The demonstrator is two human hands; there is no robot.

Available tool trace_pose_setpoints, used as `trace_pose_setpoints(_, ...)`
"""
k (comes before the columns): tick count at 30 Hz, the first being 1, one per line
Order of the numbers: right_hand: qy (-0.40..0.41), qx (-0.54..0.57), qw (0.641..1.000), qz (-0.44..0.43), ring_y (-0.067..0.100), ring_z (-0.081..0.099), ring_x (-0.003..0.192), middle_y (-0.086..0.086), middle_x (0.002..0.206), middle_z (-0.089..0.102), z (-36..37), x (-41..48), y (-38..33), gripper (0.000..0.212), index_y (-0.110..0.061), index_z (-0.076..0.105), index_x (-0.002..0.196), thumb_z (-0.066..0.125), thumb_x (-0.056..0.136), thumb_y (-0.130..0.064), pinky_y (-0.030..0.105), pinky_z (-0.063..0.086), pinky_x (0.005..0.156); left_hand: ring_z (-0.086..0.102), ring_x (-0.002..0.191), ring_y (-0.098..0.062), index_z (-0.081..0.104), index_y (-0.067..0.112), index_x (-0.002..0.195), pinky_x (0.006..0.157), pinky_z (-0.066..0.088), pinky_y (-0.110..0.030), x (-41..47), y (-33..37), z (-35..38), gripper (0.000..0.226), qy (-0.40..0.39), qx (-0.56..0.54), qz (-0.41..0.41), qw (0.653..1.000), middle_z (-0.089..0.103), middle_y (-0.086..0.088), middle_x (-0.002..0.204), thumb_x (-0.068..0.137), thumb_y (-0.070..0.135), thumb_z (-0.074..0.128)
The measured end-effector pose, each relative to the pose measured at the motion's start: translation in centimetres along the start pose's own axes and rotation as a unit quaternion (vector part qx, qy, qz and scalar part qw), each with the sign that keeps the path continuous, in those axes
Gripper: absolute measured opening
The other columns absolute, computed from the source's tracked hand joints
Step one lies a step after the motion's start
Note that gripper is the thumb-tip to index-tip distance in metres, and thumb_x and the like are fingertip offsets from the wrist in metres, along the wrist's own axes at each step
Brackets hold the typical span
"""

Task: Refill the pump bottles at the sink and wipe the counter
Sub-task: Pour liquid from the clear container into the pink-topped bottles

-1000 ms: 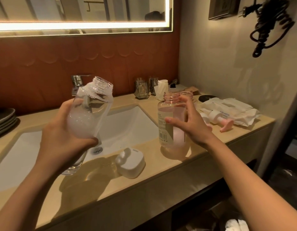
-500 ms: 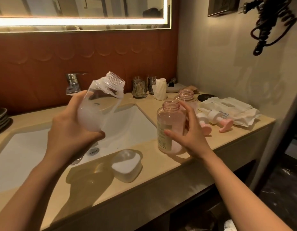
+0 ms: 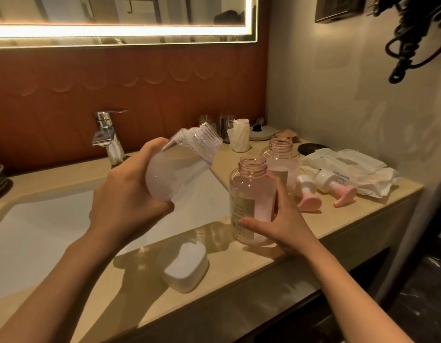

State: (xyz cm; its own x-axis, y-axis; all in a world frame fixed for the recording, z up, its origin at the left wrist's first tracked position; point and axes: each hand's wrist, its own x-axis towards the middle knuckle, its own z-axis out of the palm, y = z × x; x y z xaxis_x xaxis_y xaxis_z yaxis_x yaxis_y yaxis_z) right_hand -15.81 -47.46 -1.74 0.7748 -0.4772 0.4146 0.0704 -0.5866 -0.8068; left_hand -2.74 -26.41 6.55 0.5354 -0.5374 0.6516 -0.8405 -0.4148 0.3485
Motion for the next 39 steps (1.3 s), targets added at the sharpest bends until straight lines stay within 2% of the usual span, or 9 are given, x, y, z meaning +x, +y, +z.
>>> trace_pose_setpoints(6,-0.016,0.010,1.000,0.010,0.001,0.039,0.120,-0.039,0.119,0.034,-0.2,0.1,0.0,0.097,-0.049,0.021,0.130,0.079,0.052,-0.051,0.013,0.032,0.088,0.044,0.081,-0.016,0.040,0.038,0.132,0.063,0.046,-0.034,0.9,0.4,0.7,0.092,-0.004,0.045,0.027,0.999,0.049,0.011,0.098,0.054,0.015,0.083)
trace_pose_setpoints(10,-0.028,0.016,0.999,0.018,0.004,0.039,0.126,-0.030,0.127,0.039,-0.3,0.3,0.2,0.107,-0.045,0.022,0.136,0.084,0.051,-0.056,0.023,0.034,0.096,0.043,0.082,-0.015,0.042,0.034,0.134,0.061,0.040,-0.029,1.2,0.7,1.0,0.090,-0.014,0.062,0.049,0.997,0.050,0.010,0.099,0.056,0.015,0.083)
trace_pose_setpoints(12,-0.035,0.019,0.999,0.023,0.005,0.039,0.127,-0.029,0.128,0.039,-0.3,0.2,0.3,0.108,-0.044,0.022,0.136,0.084,0.049,-0.059,0.025,0.034,0.099,0.048,0.082,-0.019,0.043,0.032,0.134,0.060,0.035,-0.027,1.3,0.8,1.0,0.090,-0.018,0.080,0.064,0.995,0.057,0.006,0.102,0.055,0.014,0.083)
trace_pose_setpoints(16,-0.042,0.020,0.998,0.029,0.006,0.038,0.129,-0.021,0.136,0.040,-0.3,0.2,0.2,0.110,-0.040,0.023,0.139,0.075,0.045,-0.064,0.031,0.036,0.105,0.057,0.089,-0.028,0.045,0.029,0.134,0.062,0.038,-0.029,1.3,0.9,1.1,0.092,-0.027,0.102,0.089,0.990,0.064,-0.002,0.113,0.052,0.013,0.085)
trace_pose_setpoints(23,-0.049,0.021,0.998,0.019,0.000,0.037,0.123,-0.037,0.122,0.034,-0.4,0.2,0.0,0.094,-0.051,0.020,0.128,0.081,0.056,-0.051,0.021,0.031,0.098,0.060,0.092,-0.032,0.043,0.027,0.136,0.066,0.047,-0.035,1.5,0.9,0.9,0.099,-0.041,0.131,0.113,0.984,0.064,-0.004,0.117,0.049,0.014,0.088)
trace_pose_setpoints(28,-0.049,0.027,0.998,0.013,-0.019,0.037,0.110,-0.039,0.121,0.035,-0.5,0.2,0.1,0.102,-0.040,0.024,0.138,0.082,0.055,-0.052,0.003,0.032,0.086,0.062,0.086,-0.031,0.047,0.024,0.134,0.060,0.040,-0.027,1.8,1.2,0.3,0.095,-0.040,0.158,0.128,0.978,0.066,-0.005,0.114,0.048,0.012,0.086)
trace_pose_setpoints(31,-0.052,0.024,0.998,0.011,-0.017,0.038,0.112,-0.038,0.122,0.036,-0.5,0.2,0.1,0.100,-0.042,0.024,0.136,0.082,0.056,-0.051,0.002,0.032,0.086,0.063,0.085,-0.031,0.049,0.023,0.134,0.060,0.040,-0.027,1.9,1.3,0.2,0.095,-0.042,0.166,0.136,0.976,0.067,-0.005,0.112,0.047,0.011,0.087)
trace_pose_setpoints(34,-0.051,0.029,0.998,0.014,-0.016,0.039,0.112,-0.038,0.120,0.037,-0.5,0.1,0.0,0.090,-0.052,0.025,0.127,0.083,0.057,-0.048,0.005,0.032,0.088,0.064,0.082,-0.030,0.050,0.022,0.133,0.058,0.039,-0.026,2.0,1.4,0.1,0.095,-0.040,0.177,0.142,0.973,0.068,-0.005,0.110,0.046,0.012,0.087)
trace_pose_setpoints(39,-0.049,0.021,0.998,0.015,-0.016,0.038,0.113,-0.041,0.121,0.036,-0.3,0.1,-0.1,0.085,-0.060,0.024,0.118,0.078,0.053,-0.056,0.007,0.033,0.090,0.064,0.074,-0.030,0.051,0.023,0.130,0.052,0.034,-0.022,2.4,1.4,-0.2,0.098,-0.036,0.209,0.149,0.966,0.069,-0.002,0.105,0.039,0.009,0.087)
